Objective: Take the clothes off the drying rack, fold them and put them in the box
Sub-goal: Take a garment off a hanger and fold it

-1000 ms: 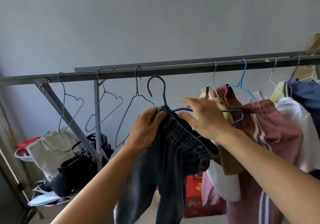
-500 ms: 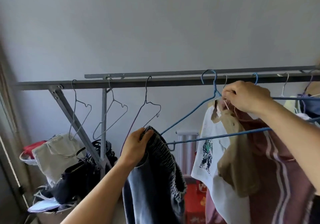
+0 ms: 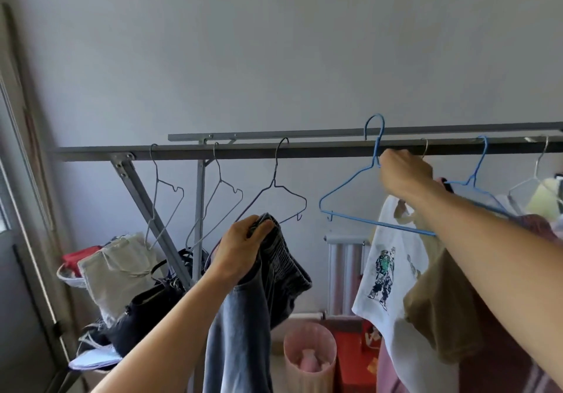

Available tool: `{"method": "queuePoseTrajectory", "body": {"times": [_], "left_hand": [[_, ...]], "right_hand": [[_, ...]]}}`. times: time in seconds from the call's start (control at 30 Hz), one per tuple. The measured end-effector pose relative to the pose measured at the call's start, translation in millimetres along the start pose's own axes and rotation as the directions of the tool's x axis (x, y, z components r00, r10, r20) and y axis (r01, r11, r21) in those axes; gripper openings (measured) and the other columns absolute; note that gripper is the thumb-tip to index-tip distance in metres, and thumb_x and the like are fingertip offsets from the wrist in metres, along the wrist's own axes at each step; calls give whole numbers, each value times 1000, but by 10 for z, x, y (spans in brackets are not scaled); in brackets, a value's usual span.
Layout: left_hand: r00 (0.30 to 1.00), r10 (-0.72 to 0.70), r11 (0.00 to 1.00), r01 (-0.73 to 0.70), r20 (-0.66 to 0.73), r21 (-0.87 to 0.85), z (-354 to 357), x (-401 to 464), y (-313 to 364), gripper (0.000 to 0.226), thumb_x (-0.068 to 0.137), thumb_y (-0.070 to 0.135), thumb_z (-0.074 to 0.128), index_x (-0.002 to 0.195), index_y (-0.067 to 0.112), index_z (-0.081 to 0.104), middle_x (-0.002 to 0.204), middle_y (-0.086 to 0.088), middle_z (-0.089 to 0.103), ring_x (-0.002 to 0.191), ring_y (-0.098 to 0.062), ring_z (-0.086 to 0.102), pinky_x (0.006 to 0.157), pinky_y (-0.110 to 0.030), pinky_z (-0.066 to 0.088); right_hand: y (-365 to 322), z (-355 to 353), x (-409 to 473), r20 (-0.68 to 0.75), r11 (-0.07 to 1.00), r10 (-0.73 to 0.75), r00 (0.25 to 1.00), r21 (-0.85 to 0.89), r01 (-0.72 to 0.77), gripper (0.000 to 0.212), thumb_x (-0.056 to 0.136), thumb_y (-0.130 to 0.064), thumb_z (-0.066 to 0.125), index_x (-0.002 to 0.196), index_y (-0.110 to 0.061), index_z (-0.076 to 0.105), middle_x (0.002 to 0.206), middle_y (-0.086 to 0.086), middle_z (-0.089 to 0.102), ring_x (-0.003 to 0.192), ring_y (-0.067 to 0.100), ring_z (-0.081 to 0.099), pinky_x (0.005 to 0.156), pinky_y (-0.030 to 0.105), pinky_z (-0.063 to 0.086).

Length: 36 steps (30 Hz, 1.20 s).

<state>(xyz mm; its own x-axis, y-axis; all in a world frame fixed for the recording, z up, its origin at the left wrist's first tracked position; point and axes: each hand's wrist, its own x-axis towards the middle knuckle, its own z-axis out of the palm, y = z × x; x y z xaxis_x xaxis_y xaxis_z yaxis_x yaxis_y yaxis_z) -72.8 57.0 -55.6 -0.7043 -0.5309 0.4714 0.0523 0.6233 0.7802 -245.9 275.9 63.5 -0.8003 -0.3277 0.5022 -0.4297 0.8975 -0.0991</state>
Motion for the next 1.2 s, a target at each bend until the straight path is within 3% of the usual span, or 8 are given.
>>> {"method": "queuePoseTrajectory", "body": {"times": [0.33,0.4,0.5,0.57,0.67,0.93,1.1,1.2], "left_hand": [[999,6,980,1,36,-197,-240,-151,192,25,96,26,62,85,3,66,71,-3,61,66,-13,56,68,-27,46],[1000,-2,977,9,31,-212,-264,-195,225,23,95,26,62,84,6,67,69,0,62,65,-11,57,67,-24,46],[1000,0,975,4,18,-223,-285,-267,275,25,96,25,61,83,5,65,64,5,58,60,-5,53,61,-16,42],[1000,-5,964,8,10,-265,-328,-318,291,26,96,25,61,87,1,65,70,-2,59,66,-9,54,65,-22,44],[1000,-23,948,17,-14,-318,-428,-406,284,25,96,27,61,88,4,68,78,-7,65,75,-16,61,74,-31,49],[995,-81,918,54,-53,-392,-699,-642,135,23,96,25,59,91,5,69,83,-5,70,77,-15,66,80,-30,53],[976,-157,902,81,-148,-425,-947,-810,47,19,97,23,57,84,15,70,75,4,73,69,-8,67,67,-19,55],[973,-159,941,98,-168,-323,-1185,-948,-33,17,94,21,62,82,18,73,75,3,74,69,-8,67,68,-21,55]], "right_hand": [[-138,324,-245,129,990,-19,991,-133,37,36,93,1,46,128,-4,51,125,18,57,115,37,55,83,38,43],[-255,350,-384,-61,968,-187,981,-182,173,33,94,-11,50,126,-5,51,124,16,56,114,36,51,86,41,43],[-522,508,-971,-386,831,-449,806,151,535,41,93,-45,41,108,-10,58,108,8,60,98,31,54,75,40,44],[-643,656,-1483,-312,691,-468,827,453,563,49,87,-63,42,104,-18,54,108,-1,56,97,21,51,73,37,42],[-642,1003,-1932,-96,745,-495,864,465,479,55,75,-72,52,104,-25,51,122,-6,47,106,18,48,78,37,47],[-618,1219,-1903,48,546,-432,901,809,218,27,89,-13,63,105,-27,45,90,-12,61,79,18,62,71,35,48],[-709,1244,-1887,203,634,-602,772,709,308,13,85,-34,64,79,-40,53,84,-3,58,76,19,57,71,38,48],[-770,1188,-1792,292,597,-615,733,780,190,13,90,-20,62,77,-17,60,82,6,59,78,21,59,73,35,49]]}}
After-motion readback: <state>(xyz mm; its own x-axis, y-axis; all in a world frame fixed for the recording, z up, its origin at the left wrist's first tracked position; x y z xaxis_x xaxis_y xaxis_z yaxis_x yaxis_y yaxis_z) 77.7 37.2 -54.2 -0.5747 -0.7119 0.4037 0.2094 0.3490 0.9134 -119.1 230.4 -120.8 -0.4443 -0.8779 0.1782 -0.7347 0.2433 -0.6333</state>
